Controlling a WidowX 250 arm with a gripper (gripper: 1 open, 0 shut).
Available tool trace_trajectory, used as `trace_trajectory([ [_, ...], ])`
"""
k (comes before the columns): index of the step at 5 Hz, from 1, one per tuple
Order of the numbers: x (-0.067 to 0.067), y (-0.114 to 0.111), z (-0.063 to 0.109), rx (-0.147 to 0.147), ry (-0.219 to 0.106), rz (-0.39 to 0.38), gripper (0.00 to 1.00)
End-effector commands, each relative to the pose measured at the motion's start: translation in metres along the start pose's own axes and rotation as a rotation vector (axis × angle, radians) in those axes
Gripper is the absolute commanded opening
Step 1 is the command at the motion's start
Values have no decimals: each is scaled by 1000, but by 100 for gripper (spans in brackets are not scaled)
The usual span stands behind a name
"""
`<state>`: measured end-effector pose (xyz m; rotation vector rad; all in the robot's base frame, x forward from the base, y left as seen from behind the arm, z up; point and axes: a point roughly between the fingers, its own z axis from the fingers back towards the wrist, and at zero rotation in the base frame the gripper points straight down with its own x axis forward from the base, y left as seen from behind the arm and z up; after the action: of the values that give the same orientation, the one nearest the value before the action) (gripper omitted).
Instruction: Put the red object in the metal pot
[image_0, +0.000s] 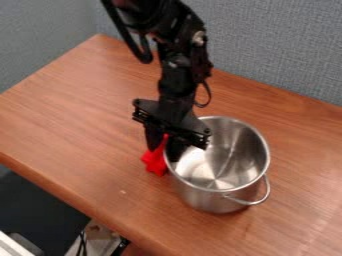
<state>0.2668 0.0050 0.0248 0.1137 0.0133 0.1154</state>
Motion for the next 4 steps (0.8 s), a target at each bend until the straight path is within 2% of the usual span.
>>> trace_trajectory([
  [1, -14, -11, -11, -1, 41, -57, 0],
  [2, -13, -2, 4, 23, 6, -97, 0],
  [4, -13, 19, 25, 28, 35, -161, 0],
])
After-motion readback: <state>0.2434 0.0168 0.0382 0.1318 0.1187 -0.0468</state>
